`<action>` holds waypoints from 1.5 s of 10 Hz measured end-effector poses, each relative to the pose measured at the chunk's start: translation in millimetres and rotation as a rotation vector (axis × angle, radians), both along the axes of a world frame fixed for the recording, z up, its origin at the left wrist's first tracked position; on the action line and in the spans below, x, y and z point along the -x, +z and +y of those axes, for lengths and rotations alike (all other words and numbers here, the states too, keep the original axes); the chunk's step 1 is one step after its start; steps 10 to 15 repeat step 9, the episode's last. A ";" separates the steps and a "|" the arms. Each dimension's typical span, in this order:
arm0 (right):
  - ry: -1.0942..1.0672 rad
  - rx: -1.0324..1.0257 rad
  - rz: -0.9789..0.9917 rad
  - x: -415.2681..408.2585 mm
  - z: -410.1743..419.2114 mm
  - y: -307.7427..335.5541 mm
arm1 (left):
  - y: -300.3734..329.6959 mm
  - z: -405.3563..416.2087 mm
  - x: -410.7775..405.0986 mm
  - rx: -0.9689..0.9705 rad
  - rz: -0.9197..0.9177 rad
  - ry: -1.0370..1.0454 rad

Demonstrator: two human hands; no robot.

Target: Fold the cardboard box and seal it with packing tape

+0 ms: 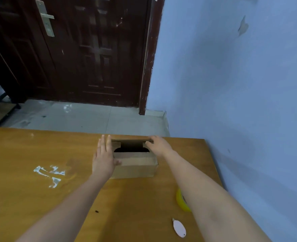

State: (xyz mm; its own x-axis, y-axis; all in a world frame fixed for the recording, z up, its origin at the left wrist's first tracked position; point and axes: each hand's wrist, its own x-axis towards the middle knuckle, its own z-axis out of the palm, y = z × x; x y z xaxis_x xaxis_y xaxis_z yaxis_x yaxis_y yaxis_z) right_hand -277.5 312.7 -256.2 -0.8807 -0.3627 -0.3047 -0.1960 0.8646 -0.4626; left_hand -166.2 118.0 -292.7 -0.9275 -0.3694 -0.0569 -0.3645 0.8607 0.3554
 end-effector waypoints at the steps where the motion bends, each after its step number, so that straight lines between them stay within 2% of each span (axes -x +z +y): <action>1: 0.160 -0.186 0.119 -25.8 9.3 -17.5 | -2.2 -7.3 5.7 0.084 -0.037 -0.199; 2: 0.204 -0.277 0.155 -46.2 14.3 -35.9 | -6.3 -15.5 8.5 0.080 -0.234 -0.420; 3: 0.164 -0.277 0.116 -55.9 12.1 -42.7 | -10.7 -20.3 7.1 0.117 -0.279 -0.466; 5: 0.121 -0.347 0.068 -74.2 4.0 -47.2 | -14.7 -21.0 1.8 0.221 -0.346 -0.502; 6: 0.157 -0.514 0.061 -72.4 -1.9 -36.2 | -1.1 -11.6 0.6 0.407 -0.372 -0.483; 7: 0.160 -0.472 0.009 -70.9 -4.4 -6.2 | 25.0 3.2 -5.5 0.396 -0.410 -0.426; 8: 0.150 -0.353 0.002 -70.9 7.5 26.3 | 40.7 11.4 -18.6 0.349 -0.369 -0.389; 9: 0.116 -0.309 0.079 -68.5 36.6 72.6 | 71.9 15.2 -29.2 0.407 -0.269 -0.346; 15: 0.116 -0.309 0.079 -68.5 36.6 72.6 | 71.9 15.2 -29.2 0.407 -0.269 -0.346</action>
